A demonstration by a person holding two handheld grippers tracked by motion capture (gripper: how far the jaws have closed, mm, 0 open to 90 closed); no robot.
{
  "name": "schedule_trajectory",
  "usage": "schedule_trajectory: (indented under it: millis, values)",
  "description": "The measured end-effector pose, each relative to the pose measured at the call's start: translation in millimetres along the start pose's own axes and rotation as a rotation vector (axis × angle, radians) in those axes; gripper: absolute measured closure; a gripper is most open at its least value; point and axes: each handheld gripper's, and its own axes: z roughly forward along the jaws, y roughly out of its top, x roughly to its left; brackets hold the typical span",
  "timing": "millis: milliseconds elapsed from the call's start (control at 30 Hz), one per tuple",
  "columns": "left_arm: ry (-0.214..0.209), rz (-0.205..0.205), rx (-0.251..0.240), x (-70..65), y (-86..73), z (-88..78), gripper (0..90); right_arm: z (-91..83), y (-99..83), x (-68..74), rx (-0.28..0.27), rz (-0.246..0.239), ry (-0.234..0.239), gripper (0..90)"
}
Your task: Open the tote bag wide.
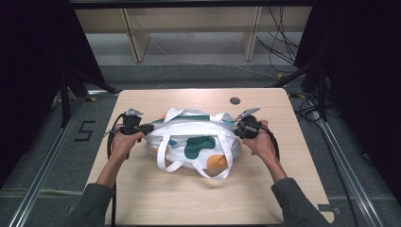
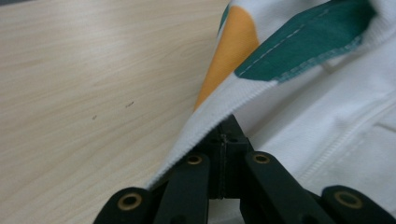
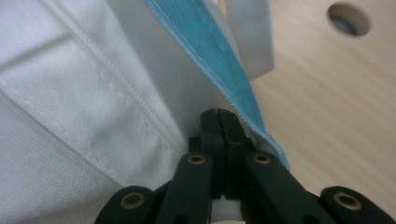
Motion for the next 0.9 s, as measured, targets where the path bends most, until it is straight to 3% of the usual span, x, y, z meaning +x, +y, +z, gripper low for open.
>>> schedule_trajectory:
  millis: [33,100,167,200,233,333,367,400,500,567,600,633,667,733,767,800,833,900]
  values:
    - [0.002,0.005,-0.010,-1.7,1.8,-3.2,89.5,-6.0,3.5,-0.4,-0.007,0.015,0.014,90.0]
    - [-0.016,0.016,-0.024,-5.7,8.1,-9.0,88.6,-17.5,13.0,-2.2,-0.089,0.014,0.024,90.0]
    - [-0.029,0.030,-0.048,-13.3,17.2,-11.4,87.9,-26.9,25.7,-1.6,-0.119,0.020,0.056,90.0]
    - [-0.041,0.040,-0.055,-18.2,22.3,-11.6,87.7,-25.9,30.8,4.2,-0.163,0.051,0.059,90.0]
    - [-0.052,0.028,-0.079,-24.4,27.2,-10.1,87.5,-28.0,37.3,3.3,-0.144,0.013,0.079,90.0]
    - [-0.076,0.077,-0.056,-39.1,41.4,-4.9,86.6,-20.1,51.3,13.6,-0.146,0.006,0.115,90.0]
    - [-0.096,0.084,-0.051,-43.4,45.1,-1.6,86.8,-14.2,55.1,16.8,-0.151,-0.004,0.105,90.0]
    - [-0.114,0.055,-0.067,-48.9,48.2,2.7,87.0,-10.2,58.8,19.5,-0.136,-0.004,0.105,90.0]
    - [-0.141,0.062,-0.061,-59.3,57.3,10.5,87.5,1.1,67.7,20.1,-0.104,-0.008,0.128,90.0]
    - [-0.138,0.085,-0.041,-63.1,61.3,15.7,87.5,2.6,68.8,20.9,-0.092,0.006,0.142,90.0]
    - [-0.114,0.113,-0.001,-63.5,64.5,24.3,87.8,3.6,66.3,24.3,-0.060,-0.002,0.188,90.0]
    - [-0.114,0.113,-0.001,-63.5,64.5,24.3,88.5,3.6,66.3,24.3,-0.060,-0.002,0.188,90.0]
    - [-0.113,0.095,0.022,-61.4,65.4,32.4,88.5,-0.2,64.4,24.5,-0.039,-0.023,0.201,90.0]
    - [-0.118,0.052,0.032,-58.2,65.7,40.4,89.1,-11.4,57.9,32.0,-0.011,-0.015,0.250,90.0]
    - [-0.121,0.032,0.036,-55.6,66.0,44.4,89.2,-14.0,52.4,34.7,-0.018,-0.056,0.266,90.0]
    - [-0.123,0.013,0.039,-54.3,66.2,46.7,89.2,-17.4,44.8,41.8,-0.007,-0.061,0.295,90.0]
    - [-0.124,0.012,0.043,-53.3,66.6,48.1,89.3,-19.1,39.1,46.1,-0.024,-0.094,0.307,90.0]
    - [-0.121,0.006,0.053,-52.2,67.9,49.8,89.3,-24.1,26.9,56.0,0.015,-0.129,0.335,90.0]
